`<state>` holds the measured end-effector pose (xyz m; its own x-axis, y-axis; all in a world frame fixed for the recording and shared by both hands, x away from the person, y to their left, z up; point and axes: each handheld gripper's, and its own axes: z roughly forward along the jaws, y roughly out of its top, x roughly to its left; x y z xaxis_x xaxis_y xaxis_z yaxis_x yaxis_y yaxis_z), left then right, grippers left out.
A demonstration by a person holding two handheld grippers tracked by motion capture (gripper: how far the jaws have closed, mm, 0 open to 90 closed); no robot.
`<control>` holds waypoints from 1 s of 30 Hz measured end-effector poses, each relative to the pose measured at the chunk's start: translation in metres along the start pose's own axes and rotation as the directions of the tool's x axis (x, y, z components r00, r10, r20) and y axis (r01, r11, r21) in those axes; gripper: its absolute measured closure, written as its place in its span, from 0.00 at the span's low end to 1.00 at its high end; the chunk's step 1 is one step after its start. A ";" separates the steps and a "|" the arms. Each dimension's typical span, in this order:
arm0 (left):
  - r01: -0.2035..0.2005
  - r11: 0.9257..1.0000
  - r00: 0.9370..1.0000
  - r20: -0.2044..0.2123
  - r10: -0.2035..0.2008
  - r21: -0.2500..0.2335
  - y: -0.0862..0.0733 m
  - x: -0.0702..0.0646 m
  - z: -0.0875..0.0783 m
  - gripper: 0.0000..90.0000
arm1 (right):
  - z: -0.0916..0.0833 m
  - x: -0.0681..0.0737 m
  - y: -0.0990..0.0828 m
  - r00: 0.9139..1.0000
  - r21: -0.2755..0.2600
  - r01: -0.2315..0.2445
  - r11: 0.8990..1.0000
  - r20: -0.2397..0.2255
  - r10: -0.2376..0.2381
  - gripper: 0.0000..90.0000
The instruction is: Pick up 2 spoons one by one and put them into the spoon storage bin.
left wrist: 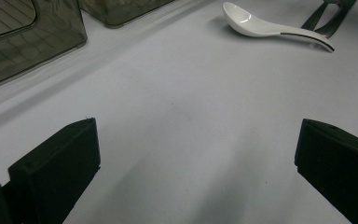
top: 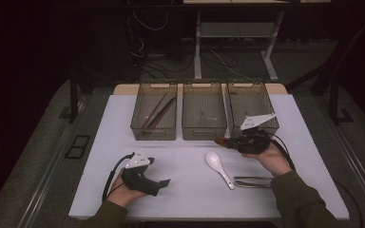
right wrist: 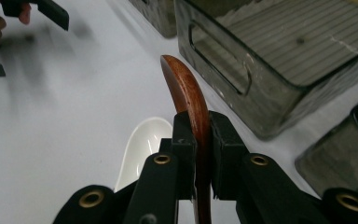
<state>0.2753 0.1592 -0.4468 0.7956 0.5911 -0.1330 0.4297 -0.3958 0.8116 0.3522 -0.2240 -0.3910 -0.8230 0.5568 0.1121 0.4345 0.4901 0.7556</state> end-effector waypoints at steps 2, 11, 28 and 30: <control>0.003 1.000 1.000 -0.005 -0.003 -0.002 0.000 0.000 -0.001 0.00 | 0.001 0.000 0.004 1.000 -0.010 0.001 1.000 0.006 -0.001 0.90; 0.009 1.000 1.000 -0.007 -0.009 -0.002 -0.001 0.001 -0.001 0.00 | 0.006 -0.002 0.025 1.000 -0.026 -0.009 1.000 0.019 0.009 0.90; 0.012 1.000 1.000 -0.003 -0.012 -0.006 -0.001 0.001 -0.002 0.00 | 0.020 -0.022 0.070 0.995 -0.061 -0.062 0.996 0.071 0.067 0.90; 0.012 1.000 1.000 -0.001 -0.012 -0.007 -0.001 0.001 -0.002 0.00 | 0.022 -0.024 0.077 0.995 -0.066 -0.060 0.996 0.070 0.065 0.90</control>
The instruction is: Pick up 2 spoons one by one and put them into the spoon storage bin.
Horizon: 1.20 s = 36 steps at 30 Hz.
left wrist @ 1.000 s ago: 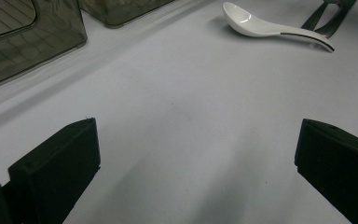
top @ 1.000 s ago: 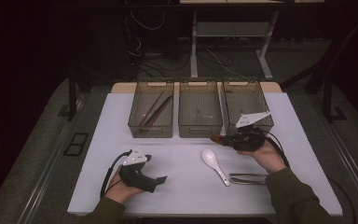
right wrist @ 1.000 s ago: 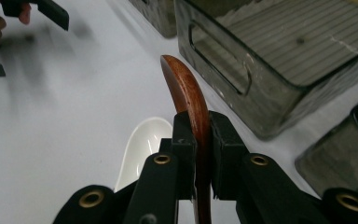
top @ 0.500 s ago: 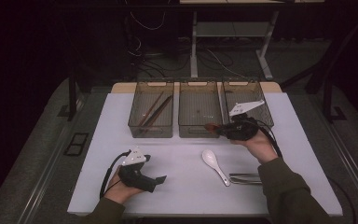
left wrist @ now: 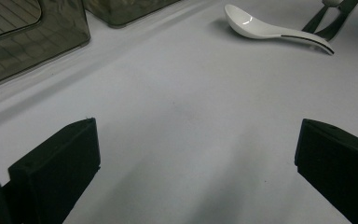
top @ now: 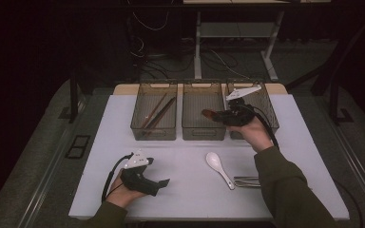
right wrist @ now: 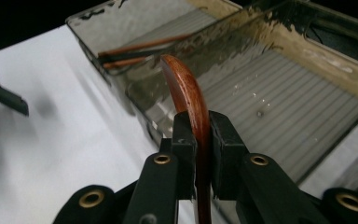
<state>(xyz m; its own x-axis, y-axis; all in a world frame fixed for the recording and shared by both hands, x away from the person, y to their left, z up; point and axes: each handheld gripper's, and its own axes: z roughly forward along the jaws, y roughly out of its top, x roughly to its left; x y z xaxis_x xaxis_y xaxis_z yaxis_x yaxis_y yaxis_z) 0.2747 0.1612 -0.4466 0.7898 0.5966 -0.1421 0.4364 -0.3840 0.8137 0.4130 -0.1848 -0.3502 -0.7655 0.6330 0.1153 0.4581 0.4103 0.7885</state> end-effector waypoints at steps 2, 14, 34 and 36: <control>0.000 1.000 1.000 0.003 0.000 0.000 0.000 0.000 0.000 0.00 | 0.003 0.000 0.006 1.000 -0.003 0.001 1.000 0.000 -0.001 0.90; 0.007 1.000 1.000 -0.025 -0.007 -0.002 0.001 0.000 -0.001 0.00 | 0.029 -0.008 0.038 1.000 -0.053 -0.023 0.998 -0.013 0.022 0.90; 0.001 1.000 1.000 -0.008 -0.001 0.000 0.001 -0.001 0.001 0.00 | 0.084 -0.022 0.057 0.997 -0.044 -0.076 0.996 -0.017 0.075 0.90; 0.001 1.000 1.000 -0.007 -0.001 -0.001 0.001 -0.001 0.001 0.00 | 0.089 -0.024 0.057 0.996 -0.035 -0.083 0.996 -0.016 0.083 0.90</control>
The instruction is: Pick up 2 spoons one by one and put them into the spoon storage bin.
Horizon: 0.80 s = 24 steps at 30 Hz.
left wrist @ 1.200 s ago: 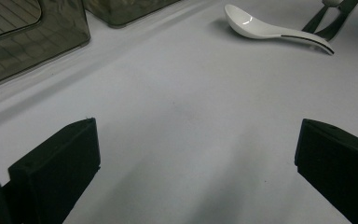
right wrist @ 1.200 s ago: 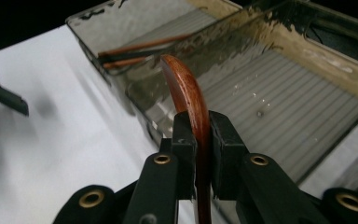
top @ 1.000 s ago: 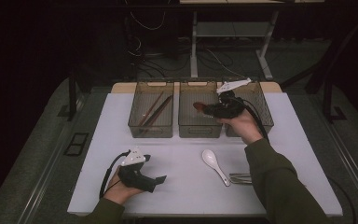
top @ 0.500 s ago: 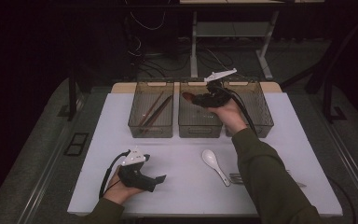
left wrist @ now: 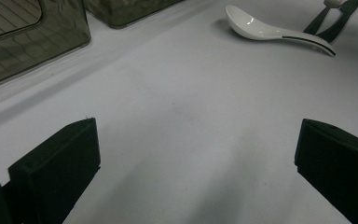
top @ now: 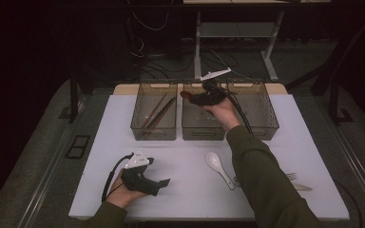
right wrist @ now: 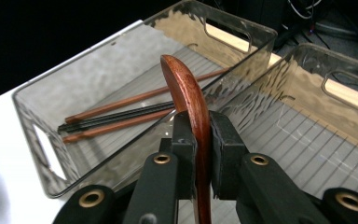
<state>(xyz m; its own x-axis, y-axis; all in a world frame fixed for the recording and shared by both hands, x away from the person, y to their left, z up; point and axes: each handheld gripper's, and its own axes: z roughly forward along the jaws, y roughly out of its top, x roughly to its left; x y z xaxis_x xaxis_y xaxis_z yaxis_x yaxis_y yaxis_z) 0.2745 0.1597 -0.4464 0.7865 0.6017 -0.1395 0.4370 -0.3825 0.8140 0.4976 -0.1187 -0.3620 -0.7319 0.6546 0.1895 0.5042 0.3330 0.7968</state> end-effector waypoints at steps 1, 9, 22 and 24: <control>0.005 1.000 1.000 0.002 -0.005 -0.004 0.000 0.000 0.000 0.00 | 0.002 -0.001 0.000 1.000 0.003 -0.005 1.000 0.002 0.005 0.90; 0.002 1.000 1.000 0.007 -0.002 0.001 0.000 0.000 0.000 0.00 | 0.014 -0.004 -0.006 1.000 0.020 -0.025 1.000 0.002 0.025 0.84; -0.004 1.000 1.000 0.008 0.004 -0.002 0.000 -0.001 -0.001 0.00 | -0.007 -0.007 -0.007 0.999 0.015 -0.031 0.999 0.017 0.031 0.59; -0.006 1.000 1.000 0.006 0.006 -0.001 0.000 -0.001 -0.001 0.00 | -0.012 -0.006 -0.009 0.999 0.016 -0.033 0.999 0.011 0.033 0.57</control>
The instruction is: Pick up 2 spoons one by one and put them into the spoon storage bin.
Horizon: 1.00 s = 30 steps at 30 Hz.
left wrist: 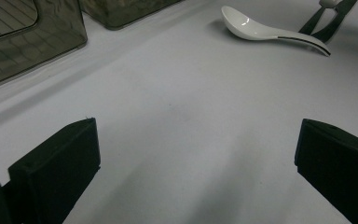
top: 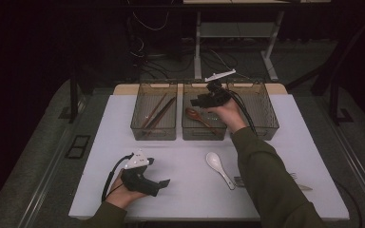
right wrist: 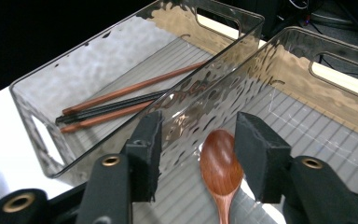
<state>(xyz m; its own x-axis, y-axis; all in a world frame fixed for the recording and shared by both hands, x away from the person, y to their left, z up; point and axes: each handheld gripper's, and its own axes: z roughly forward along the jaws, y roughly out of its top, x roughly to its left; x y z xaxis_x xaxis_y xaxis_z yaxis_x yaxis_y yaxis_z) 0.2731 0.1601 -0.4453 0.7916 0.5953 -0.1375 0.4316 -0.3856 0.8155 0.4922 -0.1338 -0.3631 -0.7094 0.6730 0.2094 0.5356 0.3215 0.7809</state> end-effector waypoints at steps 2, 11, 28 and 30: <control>0.002 1.000 1.000 0.001 -0.002 -0.002 0.000 0.000 0.000 0.00 | -0.006 0.001 -0.001 1.000 -0.001 0.007 1.000 0.000 -0.007 0.54; -0.001 1.000 1.000 0.001 0.001 0.000 0.000 -0.001 -0.001 0.00 | -0.035 0.007 -0.014 1.000 0.006 0.021 1.000 -0.019 -0.021 0.51; -0.005 1.000 1.000 0.000 0.005 0.002 0.000 -0.002 0.000 0.00 | -0.073 0.023 -0.052 0.995 0.015 0.081 0.997 -0.054 -0.080 0.59; -0.005 1.000 1.000 0.001 0.005 0.002 0.000 -0.002 0.000 0.00 | -0.076 0.025 -0.057 0.995 0.019 0.082 0.996 -0.062 -0.081 0.62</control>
<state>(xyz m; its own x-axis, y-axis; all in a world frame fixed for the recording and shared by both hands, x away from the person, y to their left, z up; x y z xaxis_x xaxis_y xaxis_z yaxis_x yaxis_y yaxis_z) 0.2719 0.1589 -0.4447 0.7940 0.5930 -0.1339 0.4286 -0.3897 0.8151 0.4093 -0.1859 -0.3578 -0.7774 0.6022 0.1817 0.4843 0.3886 0.7838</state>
